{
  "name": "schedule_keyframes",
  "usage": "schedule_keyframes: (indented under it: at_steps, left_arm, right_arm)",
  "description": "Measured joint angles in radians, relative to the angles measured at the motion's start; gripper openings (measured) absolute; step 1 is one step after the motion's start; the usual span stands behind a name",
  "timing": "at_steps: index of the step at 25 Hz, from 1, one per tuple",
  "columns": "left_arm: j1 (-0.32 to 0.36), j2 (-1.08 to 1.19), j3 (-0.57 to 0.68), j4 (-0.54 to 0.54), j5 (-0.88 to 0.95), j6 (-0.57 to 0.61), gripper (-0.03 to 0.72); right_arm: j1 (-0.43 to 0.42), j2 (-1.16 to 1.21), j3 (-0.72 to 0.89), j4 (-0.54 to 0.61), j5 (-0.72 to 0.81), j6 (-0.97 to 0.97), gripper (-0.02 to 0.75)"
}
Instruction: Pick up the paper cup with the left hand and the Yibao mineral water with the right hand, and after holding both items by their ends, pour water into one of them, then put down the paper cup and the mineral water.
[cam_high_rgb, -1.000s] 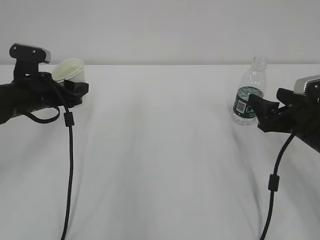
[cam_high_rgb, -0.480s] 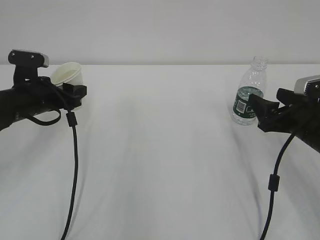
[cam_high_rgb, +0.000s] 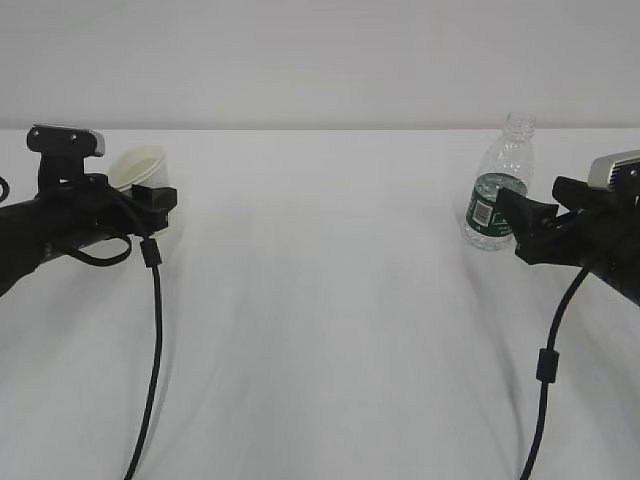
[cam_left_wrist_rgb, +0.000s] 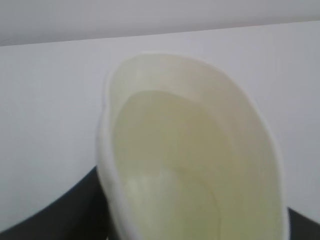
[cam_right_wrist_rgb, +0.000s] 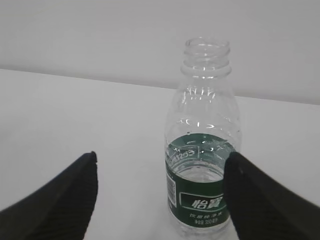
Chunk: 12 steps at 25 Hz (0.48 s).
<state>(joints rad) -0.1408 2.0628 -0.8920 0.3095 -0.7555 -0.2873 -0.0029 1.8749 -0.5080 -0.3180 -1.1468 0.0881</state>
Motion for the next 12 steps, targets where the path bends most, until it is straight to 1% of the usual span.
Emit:
schedule_keyframes:
  at_steps: [4, 12]
  left_arm:
    - [0.000, 0.026, -0.002, -0.029, -0.026, 0.007, 0.419]
    - [0.000, 0.063, -0.002, -0.059, -0.065, 0.058, 0.419]
  right_arm:
    - [0.000, 0.000, 0.000, -0.002, 0.000, 0.000, 0.592]
    - [0.000, 0.000, 0.000, -0.006, 0.000, 0.000, 0.592]
